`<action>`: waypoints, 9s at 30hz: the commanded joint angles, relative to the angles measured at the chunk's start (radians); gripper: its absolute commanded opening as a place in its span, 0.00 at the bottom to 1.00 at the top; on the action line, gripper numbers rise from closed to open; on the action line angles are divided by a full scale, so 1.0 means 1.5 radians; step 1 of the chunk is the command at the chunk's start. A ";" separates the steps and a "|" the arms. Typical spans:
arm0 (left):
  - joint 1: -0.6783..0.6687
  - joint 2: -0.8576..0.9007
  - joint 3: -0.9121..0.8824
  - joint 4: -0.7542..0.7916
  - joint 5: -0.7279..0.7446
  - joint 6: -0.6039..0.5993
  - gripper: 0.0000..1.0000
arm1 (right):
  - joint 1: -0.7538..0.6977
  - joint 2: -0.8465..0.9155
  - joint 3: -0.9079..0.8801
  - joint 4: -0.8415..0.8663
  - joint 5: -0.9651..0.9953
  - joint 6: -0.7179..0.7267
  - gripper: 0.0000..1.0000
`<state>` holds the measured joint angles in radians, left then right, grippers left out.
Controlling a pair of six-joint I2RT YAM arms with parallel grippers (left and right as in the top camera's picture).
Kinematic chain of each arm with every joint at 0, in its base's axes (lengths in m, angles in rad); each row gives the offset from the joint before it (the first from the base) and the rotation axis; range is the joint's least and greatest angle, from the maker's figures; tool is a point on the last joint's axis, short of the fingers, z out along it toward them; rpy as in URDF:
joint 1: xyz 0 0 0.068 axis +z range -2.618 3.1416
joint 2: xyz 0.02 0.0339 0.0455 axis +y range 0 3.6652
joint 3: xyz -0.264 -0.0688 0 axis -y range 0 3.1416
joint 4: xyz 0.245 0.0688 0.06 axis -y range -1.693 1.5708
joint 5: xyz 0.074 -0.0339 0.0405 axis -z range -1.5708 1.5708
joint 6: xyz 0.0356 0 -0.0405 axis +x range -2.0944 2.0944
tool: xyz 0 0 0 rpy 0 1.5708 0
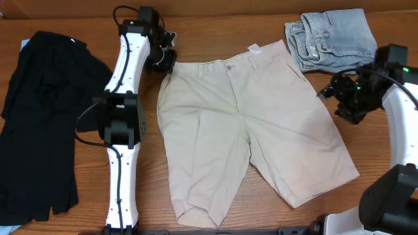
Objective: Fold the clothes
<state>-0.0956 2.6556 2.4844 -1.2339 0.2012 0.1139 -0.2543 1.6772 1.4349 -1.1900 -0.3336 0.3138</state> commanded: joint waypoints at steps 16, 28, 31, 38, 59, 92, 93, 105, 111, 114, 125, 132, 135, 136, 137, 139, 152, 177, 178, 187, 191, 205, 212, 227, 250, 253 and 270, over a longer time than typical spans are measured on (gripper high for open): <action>0.174 -0.044 0.085 -0.304 -0.208 -0.116 0.44 | 0.149 -0.009 -0.005 0.036 0.048 0.043 0.78; 0.138 -0.108 0.132 -0.298 -0.116 -0.056 0.88 | 0.221 -0.008 -0.192 0.046 0.060 0.105 0.74; 0.100 -0.140 0.155 -0.265 -0.115 -0.028 0.88 | 0.255 -0.008 -0.246 0.079 0.060 0.130 0.71; -0.020 -0.163 0.156 -0.129 -0.071 0.077 0.93 | 0.304 -0.008 -0.314 0.102 0.128 0.209 0.70; -0.148 -0.049 0.156 0.031 -0.077 0.149 1.00 | 0.270 0.110 -0.369 0.296 0.206 0.297 0.61; -0.160 0.114 0.155 0.182 -0.063 0.146 0.64 | 0.055 0.104 -0.218 0.333 0.152 0.134 0.83; -0.160 0.114 0.155 0.182 -0.064 0.146 0.54 | 0.055 0.100 -0.209 0.322 0.152 0.133 0.83; -0.136 0.114 0.155 0.197 -0.153 0.052 0.04 | 0.056 0.038 -0.166 0.230 0.152 0.116 0.87; -0.085 0.114 0.155 0.195 -0.227 -0.051 0.04 | 0.060 0.038 -0.166 0.224 0.151 0.116 0.87; -0.048 0.114 0.155 0.189 -0.228 -0.100 0.04 | 0.070 0.038 -0.166 0.227 0.151 0.116 0.87; 0.080 0.114 0.155 0.039 -0.221 -0.273 0.10 | 0.169 0.038 -0.166 0.262 0.149 0.117 0.87; 0.098 0.113 0.155 -0.007 -0.202 -0.264 0.64 | 0.211 0.041 -0.166 0.325 0.150 0.117 0.88; 0.098 0.108 0.171 -0.002 -0.161 -0.230 0.89 | 0.231 0.056 -0.166 0.392 0.152 0.117 0.88; 0.097 0.107 0.180 -0.003 -0.151 -0.228 0.93 | 0.234 0.062 -0.166 0.409 0.152 0.117 0.88; 0.097 0.105 0.195 -0.004 -0.135 -0.222 0.95 | 0.236 0.069 -0.166 0.423 0.152 0.117 0.88; 0.094 0.103 0.232 -0.011 -0.105 -0.210 1.00 | 0.239 0.087 -0.166 0.454 0.152 0.116 0.87; 0.083 0.045 0.439 -0.093 -0.023 -0.154 1.00 | 0.249 0.202 -0.166 0.593 0.157 0.082 0.74; 0.032 -0.182 0.439 -0.193 -0.037 -0.043 1.00 | 0.210 0.210 -0.165 0.669 0.237 0.041 0.04; 0.032 -0.182 0.439 -0.194 -0.037 -0.043 1.00 | 0.208 0.211 -0.165 0.667 0.262 0.031 0.04; 0.032 -0.183 0.439 -0.195 -0.071 -0.043 1.00 | 0.164 0.196 -0.148 0.592 0.183 0.012 0.22; 0.032 -0.199 0.439 -0.207 -0.069 -0.046 1.00 | 0.160 0.142 -0.098 0.496 0.115 0.012 0.51; 0.032 -0.337 0.416 -0.304 -0.058 -0.086 1.00 | 0.269 -0.190 -0.026 0.104 0.099 0.018 0.82; 0.031 -0.408 0.249 -0.304 -0.055 -0.099 1.00 | 0.385 -0.216 -0.039 -0.050 0.107 0.055 0.77; 0.033 -0.519 -0.236 -0.176 -0.187 -0.169 1.00 | 0.667 -0.161 -0.288 0.114 0.069 0.266 0.80; 0.033 -0.519 -0.456 0.017 -0.186 -0.166 1.00 | 0.714 -0.018 -0.291 0.150 0.164 0.260 0.82; 0.033 -0.519 -0.456 0.018 -0.186 -0.166 1.00 | 0.714 -0.011 -0.291 0.155 0.165 0.230 0.80; 0.033 -0.519 -0.456 0.023 -0.187 -0.166 1.00 | 0.713 0.027 -0.294 0.164 0.288 0.198 0.34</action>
<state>-0.0509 1.8812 1.8065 -1.2034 -0.0654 -0.1249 0.8150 1.7161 1.0046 -0.9436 0.0193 0.6064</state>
